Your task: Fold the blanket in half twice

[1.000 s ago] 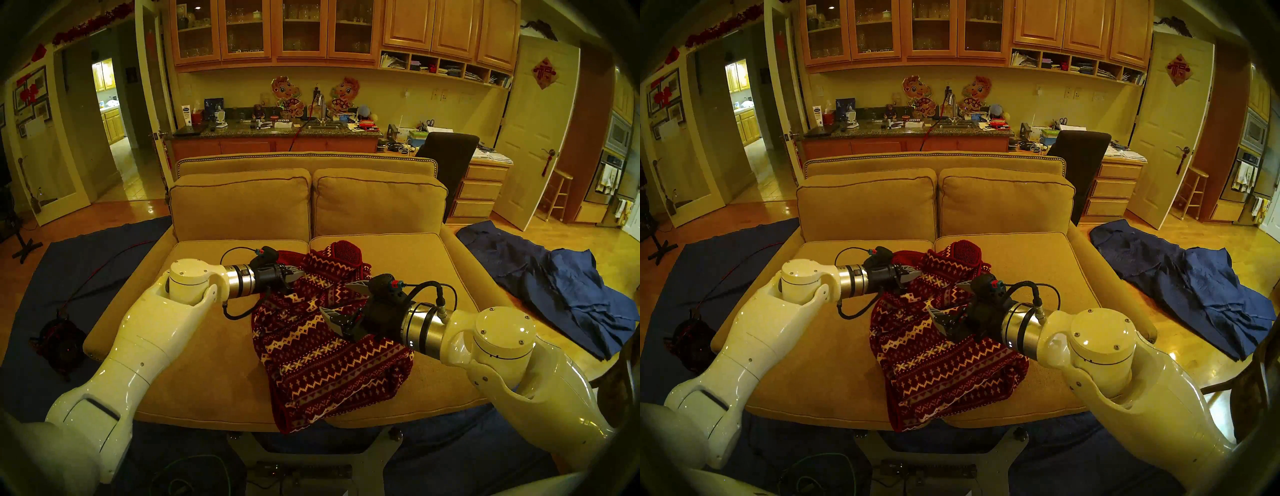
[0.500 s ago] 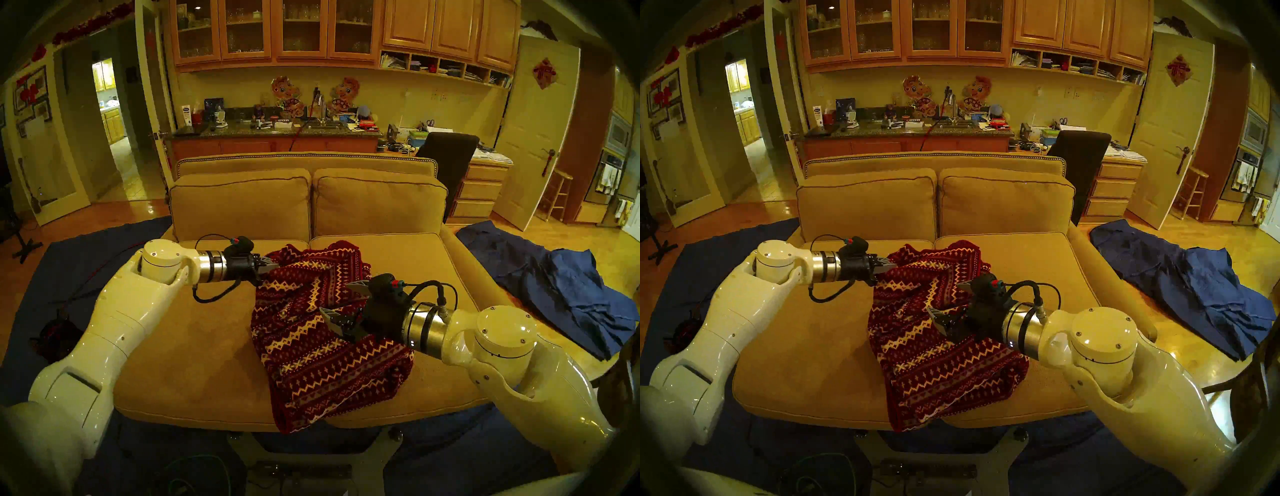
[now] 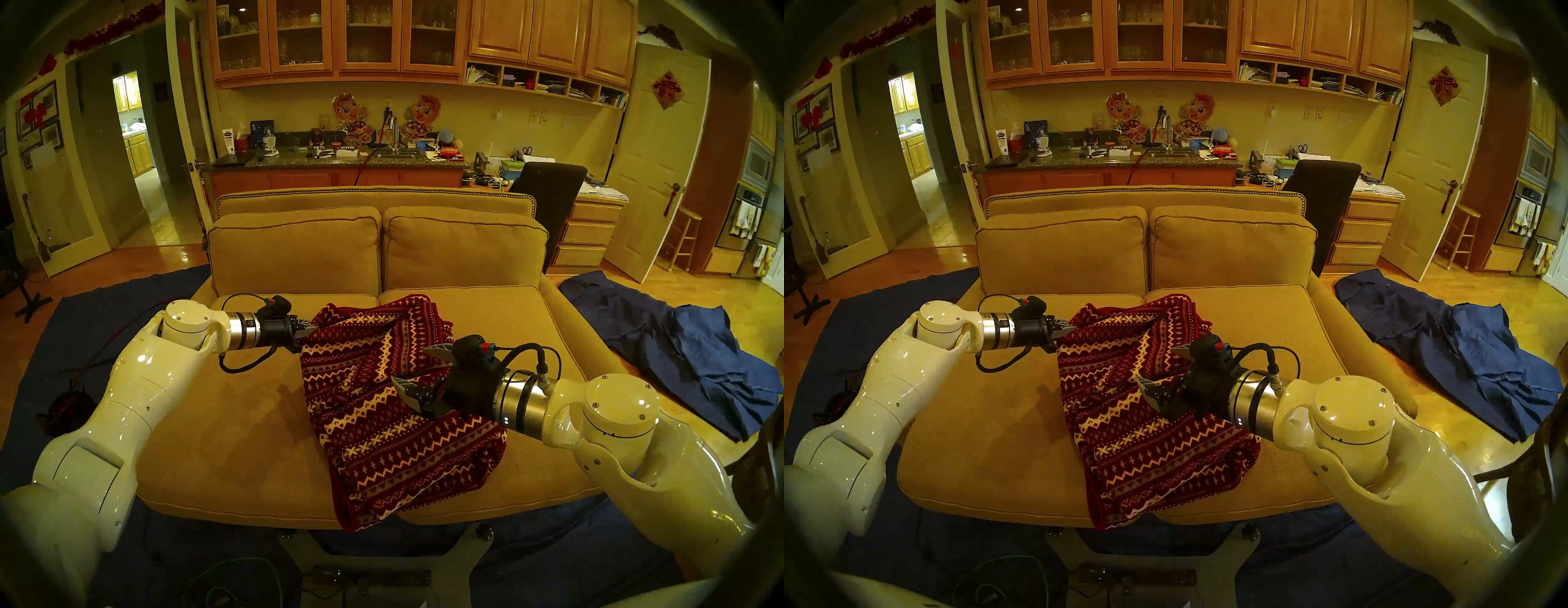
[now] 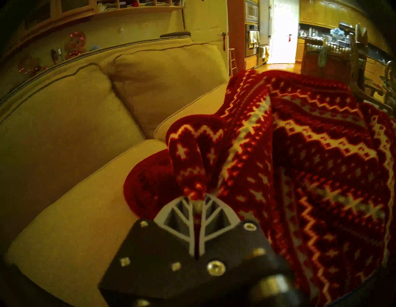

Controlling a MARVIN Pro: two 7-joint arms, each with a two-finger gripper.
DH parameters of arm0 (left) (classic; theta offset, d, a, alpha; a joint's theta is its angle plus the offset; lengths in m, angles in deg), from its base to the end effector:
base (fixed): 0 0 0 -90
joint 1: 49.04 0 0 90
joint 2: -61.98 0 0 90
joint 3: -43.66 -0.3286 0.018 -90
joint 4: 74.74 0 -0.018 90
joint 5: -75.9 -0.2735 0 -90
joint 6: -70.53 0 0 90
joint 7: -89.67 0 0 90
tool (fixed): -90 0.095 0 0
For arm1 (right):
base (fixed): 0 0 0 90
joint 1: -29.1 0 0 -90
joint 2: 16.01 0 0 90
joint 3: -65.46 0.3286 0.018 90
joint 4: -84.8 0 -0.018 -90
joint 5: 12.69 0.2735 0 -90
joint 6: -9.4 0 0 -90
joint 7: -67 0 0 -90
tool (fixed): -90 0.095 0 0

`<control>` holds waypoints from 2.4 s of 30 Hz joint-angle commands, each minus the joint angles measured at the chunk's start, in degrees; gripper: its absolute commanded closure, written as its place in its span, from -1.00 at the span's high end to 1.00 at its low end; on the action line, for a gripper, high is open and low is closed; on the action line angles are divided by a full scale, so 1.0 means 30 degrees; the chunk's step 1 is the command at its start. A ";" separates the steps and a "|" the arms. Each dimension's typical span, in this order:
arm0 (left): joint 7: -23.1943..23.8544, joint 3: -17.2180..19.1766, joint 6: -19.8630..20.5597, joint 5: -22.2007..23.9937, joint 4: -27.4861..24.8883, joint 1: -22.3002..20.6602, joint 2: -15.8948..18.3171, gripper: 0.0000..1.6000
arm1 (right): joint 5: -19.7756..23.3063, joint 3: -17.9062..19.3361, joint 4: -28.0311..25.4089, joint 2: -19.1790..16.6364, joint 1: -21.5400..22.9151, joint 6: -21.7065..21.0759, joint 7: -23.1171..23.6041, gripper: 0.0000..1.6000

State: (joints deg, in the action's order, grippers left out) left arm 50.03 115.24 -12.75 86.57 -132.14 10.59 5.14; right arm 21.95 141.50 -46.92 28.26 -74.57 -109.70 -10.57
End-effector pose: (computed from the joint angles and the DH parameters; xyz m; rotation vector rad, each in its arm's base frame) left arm 0.4839 0.1477 -0.3218 2.2146 -1.0835 1.3834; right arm 0.2435 -0.0083 -0.2349 -2.0559 -0.9235 -1.4214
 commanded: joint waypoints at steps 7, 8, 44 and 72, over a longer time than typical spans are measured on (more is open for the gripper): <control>-0.1522 0.0211 -0.0693 -0.0915 0.1940 -0.1687 -0.0359 -1.00 | 0.0002 0.0113 -0.0193 -0.0048 -0.0013 0.0029 -0.0092 1.00; -0.1607 0.0185 -0.0682 -0.1022 0.2040 -0.1706 -0.0354 -1.00 | 0.0006 0.0111 -0.0194 -0.0052 -0.0013 0.0030 -0.0097 1.00; 0.2002 0.0516 -0.2440 0.0859 -0.6782 0.0696 -0.0736 1.00 | 0.0138 0.0048 -0.0185 -0.0154 0.0038 0.0060 -0.0187 1.00; 0.2241 -0.2144 0.0588 0.0361 -0.8758 0.1301 -0.1821 1.00 | 0.0149 0.0038 -0.0217 -0.0200 0.0016 0.0097 -0.0258 1.00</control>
State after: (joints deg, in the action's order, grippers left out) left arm 57.41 108.18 -13.17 87.23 -153.50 11.97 -1.77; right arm 22.52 141.45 -46.94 27.67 -74.56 -109.68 -11.29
